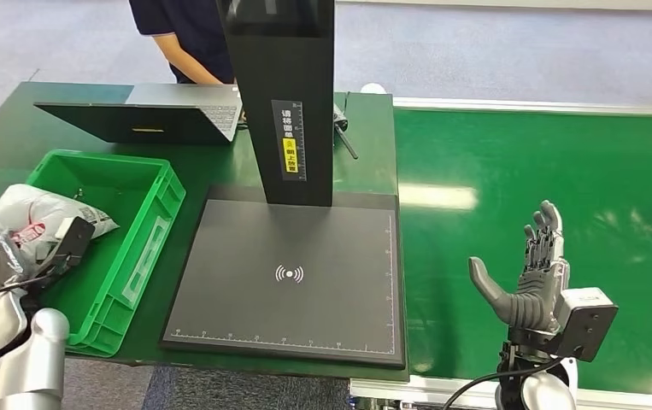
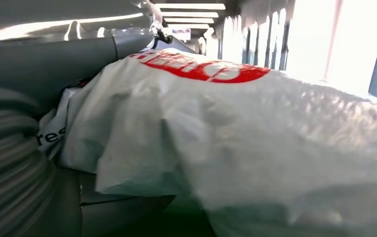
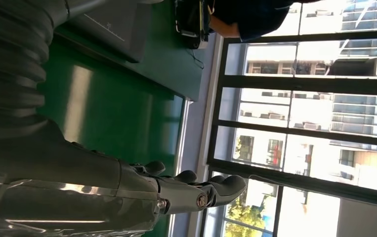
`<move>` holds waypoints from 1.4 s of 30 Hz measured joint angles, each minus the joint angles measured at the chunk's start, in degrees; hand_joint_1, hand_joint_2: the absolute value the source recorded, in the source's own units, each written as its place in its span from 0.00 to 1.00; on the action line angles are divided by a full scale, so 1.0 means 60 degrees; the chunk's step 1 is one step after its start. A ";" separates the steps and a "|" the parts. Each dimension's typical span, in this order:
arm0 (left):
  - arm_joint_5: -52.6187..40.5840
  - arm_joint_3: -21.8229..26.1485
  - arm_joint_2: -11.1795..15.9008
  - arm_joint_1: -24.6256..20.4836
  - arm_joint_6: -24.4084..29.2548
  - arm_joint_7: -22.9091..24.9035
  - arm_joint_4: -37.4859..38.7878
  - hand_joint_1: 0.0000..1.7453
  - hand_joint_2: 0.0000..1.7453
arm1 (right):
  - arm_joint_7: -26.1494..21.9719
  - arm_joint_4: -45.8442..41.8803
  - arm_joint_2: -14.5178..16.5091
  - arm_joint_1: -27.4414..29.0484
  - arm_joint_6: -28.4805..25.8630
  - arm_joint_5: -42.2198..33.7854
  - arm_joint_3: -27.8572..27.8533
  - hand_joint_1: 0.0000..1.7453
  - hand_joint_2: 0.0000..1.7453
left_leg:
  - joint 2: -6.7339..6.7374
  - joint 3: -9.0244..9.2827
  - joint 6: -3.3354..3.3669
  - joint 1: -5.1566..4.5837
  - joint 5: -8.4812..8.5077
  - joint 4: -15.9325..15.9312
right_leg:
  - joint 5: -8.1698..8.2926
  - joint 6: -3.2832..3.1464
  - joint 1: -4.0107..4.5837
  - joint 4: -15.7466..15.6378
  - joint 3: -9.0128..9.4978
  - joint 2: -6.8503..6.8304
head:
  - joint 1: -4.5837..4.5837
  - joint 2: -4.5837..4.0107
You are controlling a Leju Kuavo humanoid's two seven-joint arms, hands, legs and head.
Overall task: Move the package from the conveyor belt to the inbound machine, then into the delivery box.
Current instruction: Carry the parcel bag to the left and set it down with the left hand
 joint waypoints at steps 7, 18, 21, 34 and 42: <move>0.0783 -0.0540 0.0341 -0.0364 0.0476 -0.0509 0.1192 0.00 1.00 | 0.0066 0.0011 0.0004 -0.0017 0.0071 0.0136 0.0000 0.00 1.00 | -0.0046 0.0172 -0.0005 -0.0048 -0.0008 -0.0077 | -0.0051 -0.0009 -0.0040 -0.0001 0.0158 -0.0054 | 0.0001 0.0000; 0.4117 -0.0876 -0.0184 0.0729 0.4162 -0.5526 -0.0910 0.00 1.00 | 0.0070 0.0025 0.0025 -0.0005 0.0172 0.0143 0.0004 0.00 1.00 | -0.0054 0.0119 -0.0030 -0.0030 0.0029 -0.0058 | -0.0019 -0.0037 -0.0004 0.0001 0.0105 -0.0062 | 0.0001 0.0000; 0.4392 -0.0438 -0.0952 0.0827 0.4172 -0.7507 -0.2096 0.00 1.00 | 0.0024 0.0081 0.0025 -0.0013 0.0179 0.0142 0.0028 0.00 1.00 | -0.0053 0.0089 -0.0025 -0.0030 0.0024 -0.0049 | -0.0015 -0.0031 -0.0006 -0.0001 0.0085 -0.0057 | 0.0004 0.0000; 0.8653 -0.1689 -0.2230 0.1478 0.3345 -0.7409 -0.4962 0.00 1.00 | -0.0088 0.0267 0.0023 -0.0150 0.0200 0.0108 0.0102 0.00 1.00 | -0.0041 0.0071 -0.0018 -0.0028 -0.0003 -0.0046 | -0.0026 -0.0027 -0.0003 -0.0006 0.0055 -0.0042 | 0.0001 0.0000; 1.1479 -0.4304 -0.1910 0.2096 -0.0125 -0.6263 -0.4481 0.00 1.00 | -0.0232 0.0458 0.0017 -0.0319 0.0400 0.0117 0.0146 0.00 1.00 | -0.0034 0.0067 -0.0015 -0.0028 -0.0006 -0.0043 | -0.0026 -0.0025 -0.0006 -0.0008 0.0054 -0.0037 | 0.0004 0.0000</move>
